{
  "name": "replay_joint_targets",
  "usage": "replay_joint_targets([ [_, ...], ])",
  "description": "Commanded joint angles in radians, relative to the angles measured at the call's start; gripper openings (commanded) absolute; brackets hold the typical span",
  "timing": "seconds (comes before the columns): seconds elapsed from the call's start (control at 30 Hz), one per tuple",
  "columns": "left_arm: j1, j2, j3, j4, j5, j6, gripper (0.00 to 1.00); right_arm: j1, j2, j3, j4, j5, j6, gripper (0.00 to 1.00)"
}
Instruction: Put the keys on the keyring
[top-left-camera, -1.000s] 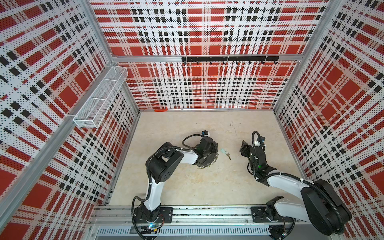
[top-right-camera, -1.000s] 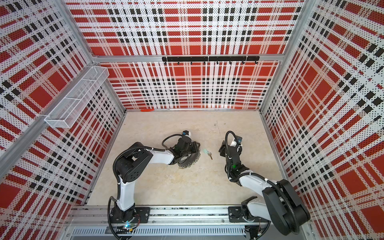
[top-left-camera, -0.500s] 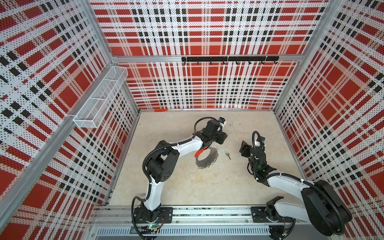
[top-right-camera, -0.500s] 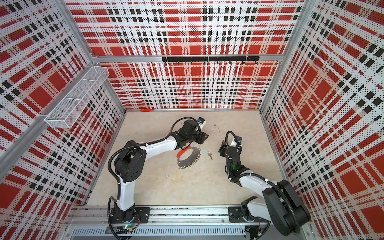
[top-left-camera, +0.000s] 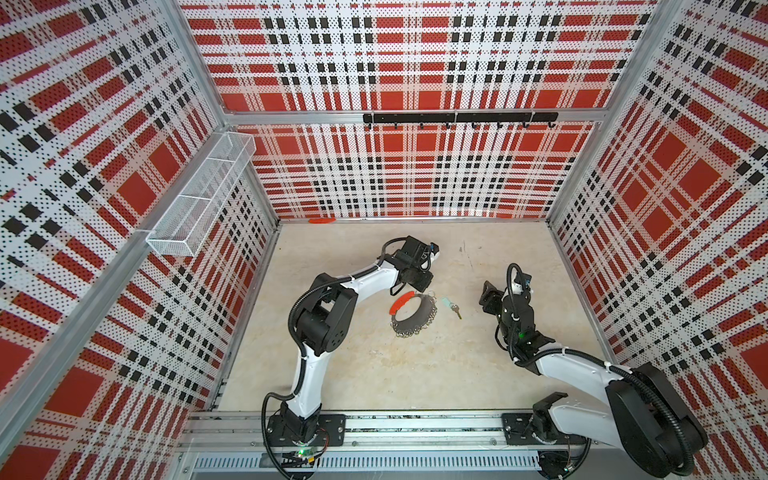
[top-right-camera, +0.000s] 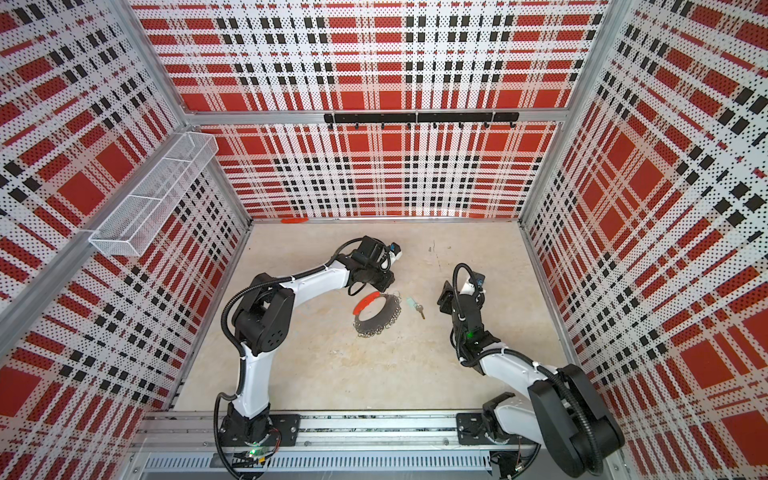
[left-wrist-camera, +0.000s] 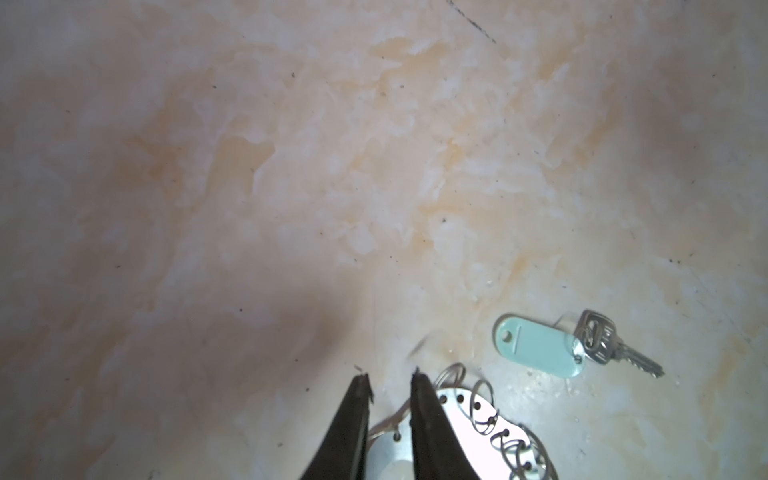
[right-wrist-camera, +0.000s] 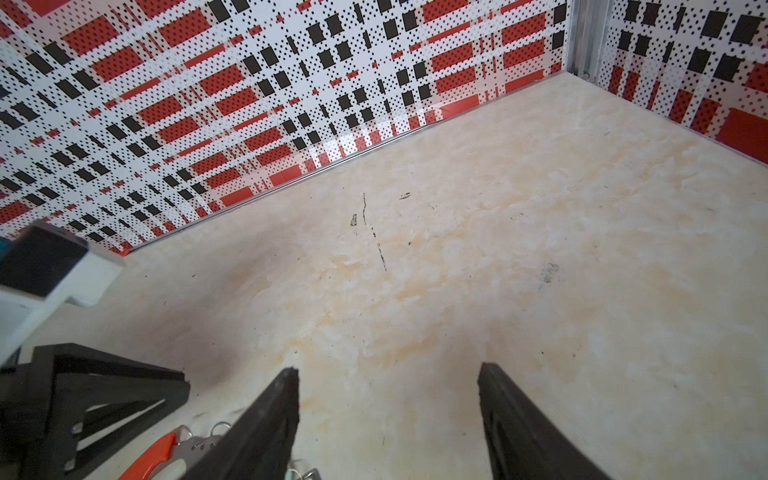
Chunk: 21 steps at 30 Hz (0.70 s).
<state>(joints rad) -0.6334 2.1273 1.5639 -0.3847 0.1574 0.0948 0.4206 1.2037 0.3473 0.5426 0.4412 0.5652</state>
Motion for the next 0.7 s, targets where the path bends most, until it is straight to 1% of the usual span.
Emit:
replay_joint_targets([
  [0.0, -0.022, 0.044, 0.027, -0.037, 0.006, -0.022, 0.25, -0.005, -0.013, -0.009, 0.021, -0.006, -0.004, 0.71],
  [0.13, -0.045, 0.072, 0.031, -0.04, -0.013, -0.023, 0.26, -0.005, -0.018, -0.011, 0.023, -0.006, -0.004, 0.71],
  [0.53, -0.03, 0.063, 0.042, -0.036, 0.061, -0.042, 0.26, -0.005, -0.021, -0.011, 0.023, -0.01, -0.004, 0.71],
  [0.67, -0.035, 0.067, 0.033, -0.033, 0.07, -0.042, 0.23, -0.004, -0.021, -0.012, 0.023, -0.01, -0.004, 0.71],
])
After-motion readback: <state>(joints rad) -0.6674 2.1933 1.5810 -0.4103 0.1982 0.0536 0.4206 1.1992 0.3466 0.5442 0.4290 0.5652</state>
